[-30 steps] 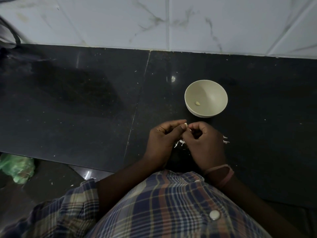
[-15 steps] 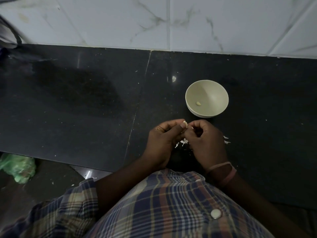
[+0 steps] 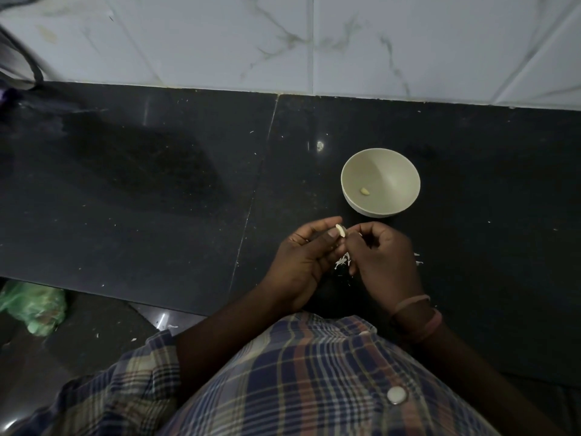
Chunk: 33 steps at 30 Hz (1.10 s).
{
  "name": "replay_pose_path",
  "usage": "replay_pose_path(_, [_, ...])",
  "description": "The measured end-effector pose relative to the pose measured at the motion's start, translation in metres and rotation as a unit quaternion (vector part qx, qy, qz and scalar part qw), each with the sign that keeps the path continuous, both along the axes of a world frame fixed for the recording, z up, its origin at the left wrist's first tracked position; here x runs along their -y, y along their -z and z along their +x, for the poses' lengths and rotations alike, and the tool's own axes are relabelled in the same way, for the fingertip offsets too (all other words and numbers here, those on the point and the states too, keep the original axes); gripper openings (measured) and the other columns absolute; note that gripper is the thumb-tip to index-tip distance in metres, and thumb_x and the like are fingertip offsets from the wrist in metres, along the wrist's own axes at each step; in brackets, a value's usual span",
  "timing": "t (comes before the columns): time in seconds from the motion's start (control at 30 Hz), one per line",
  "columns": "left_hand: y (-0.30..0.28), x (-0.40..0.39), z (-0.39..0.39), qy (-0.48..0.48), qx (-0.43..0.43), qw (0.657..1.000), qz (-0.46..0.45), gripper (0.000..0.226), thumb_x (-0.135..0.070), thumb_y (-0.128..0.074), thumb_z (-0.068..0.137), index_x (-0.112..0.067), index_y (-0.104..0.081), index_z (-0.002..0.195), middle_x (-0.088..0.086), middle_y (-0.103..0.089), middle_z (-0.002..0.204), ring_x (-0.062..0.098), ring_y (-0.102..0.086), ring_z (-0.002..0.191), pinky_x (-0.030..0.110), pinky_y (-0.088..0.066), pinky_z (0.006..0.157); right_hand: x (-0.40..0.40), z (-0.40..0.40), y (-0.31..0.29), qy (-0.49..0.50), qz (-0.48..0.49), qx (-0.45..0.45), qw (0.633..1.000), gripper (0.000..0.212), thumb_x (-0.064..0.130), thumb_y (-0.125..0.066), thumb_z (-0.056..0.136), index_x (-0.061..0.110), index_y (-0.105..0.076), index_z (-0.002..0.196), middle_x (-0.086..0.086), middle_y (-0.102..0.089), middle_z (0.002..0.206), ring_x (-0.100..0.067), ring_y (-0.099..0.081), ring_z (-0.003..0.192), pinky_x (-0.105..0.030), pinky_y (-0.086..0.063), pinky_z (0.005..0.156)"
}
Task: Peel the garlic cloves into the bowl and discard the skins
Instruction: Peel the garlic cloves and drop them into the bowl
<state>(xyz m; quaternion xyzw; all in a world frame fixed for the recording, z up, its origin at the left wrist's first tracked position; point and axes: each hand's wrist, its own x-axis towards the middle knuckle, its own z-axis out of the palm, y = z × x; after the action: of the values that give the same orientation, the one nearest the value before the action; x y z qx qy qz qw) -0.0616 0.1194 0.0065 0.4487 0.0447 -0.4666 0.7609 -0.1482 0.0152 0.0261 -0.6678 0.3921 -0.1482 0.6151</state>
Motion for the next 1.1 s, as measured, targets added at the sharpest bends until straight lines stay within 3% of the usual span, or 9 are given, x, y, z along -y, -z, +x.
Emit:
replay_pose_path(0.1, [0.001,0.000,0.000,0.004,-0.003,1.000,0.000,0.023,-0.002,-0.056,0.097,-0.005,-0.069,0.115,0.013,-0.073,0.106,0.015,-0.072,0.092,0.021,-0.057,0.079,0.000,0.000,0.002,0.003,-0.013,-0.008,1.000,0.004,0.011,-0.067,0.088,0.013,-0.070,0.087,0.004,-0.068,0.063,-0.006,-0.059,0.049,-0.022,-0.048,0.049])
replay_pose_path(0.2, [-0.001,0.002,-0.001,0.005,-0.004,1.000,-0.001,0.025,-0.006,-0.062,0.090,-0.003,-0.069,0.115,0.013,-0.074,0.105,0.016,-0.073,0.093,0.022,-0.058,0.080,0.001,-0.001,0.003,-0.001,-0.038,-0.017,0.999,0.002,0.017,-0.070,0.087,0.018,-0.069,0.087,0.004,-0.068,0.067,-0.007,-0.061,0.055,-0.025,-0.049,0.056])
replay_pose_path(0.3, [-0.005,0.003,-0.002,0.002,-0.005,1.000,0.005,0.021,-0.005,-0.065,0.086,-0.002,-0.069,0.107,0.012,-0.076,0.094,0.017,-0.075,0.083,0.023,-0.059,0.073,0.000,-0.002,0.005,-0.018,-0.086,-0.027,0.996,0.005,0.024,-0.072,0.087,0.022,-0.068,0.085,0.002,-0.069,0.072,-0.013,-0.065,0.063,-0.030,-0.053,0.060])
replay_pose_path(0.4, [-0.005,0.003,-0.001,0.000,-0.002,1.000,0.013,0.013,0.003,-0.062,0.091,-0.003,-0.068,0.101,0.011,-0.075,0.087,0.017,-0.074,0.077,0.023,-0.058,0.068,-0.002,-0.003,0.006,-0.033,-0.141,-0.039,0.989,0.005,0.023,-0.073,0.087,0.021,-0.069,0.087,0.005,-0.069,0.079,-0.008,-0.065,0.071,-0.027,-0.054,0.064])
replay_pose_path(0.57, [-0.003,0.001,0.000,0.012,0.000,1.000,0.023,0.016,0.002,-0.062,0.093,-0.003,-0.070,0.107,0.015,-0.074,0.096,0.019,-0.074,0.085,0.024,-0.058,0.072,-0.002,-0.002,0.008,-0.039,-0.199,-0.048,0.978,0.005,0.019,-0.073,0.085,0.019,-0.068,0.088,0.005,-0.067,0.083,-0.006,-0.063,0.076,-0.024,-0.051,0.067])
replay_pose_path(0.9, [0.000,0.000,0.001,0.009,-0.012,1.000,0.002,0.027,-0.001,-0.060,0.092,0.000,-0.068,0.118,0.019,-0.073,0.113,0.021,-0.072,0.102,0.026,-0.058,0.087,0.002,0.000,0.011,0.011,-0.130,-0.044,0.991,0.007,0.024,-0.074,0.086,0.019,-0.069,0.088,0.005,-0.070,0.079,-0.005,-0.065,0.071,-0.018,-0.051,0.063])
replay_pose_path(1.1, [-0.003,0.001,0.003,0.003,-0.030,1.000,0.000,0.022,0.002,-0.057,0.095,0.000,-0.067,0.115,0.019,-0.074,0.113,0.021,-0.074,0.097,0.025,-0.060,0.080,0.002,0.001,0.013,0.044,-0.066,-0.023,0.997,0.020,0.041,-0.064,0.080,0.022,-0.068,0.087,0.001,-0.072,0.076,-0.020,-0.069,0.070,-0.041,-0.059,0.067])
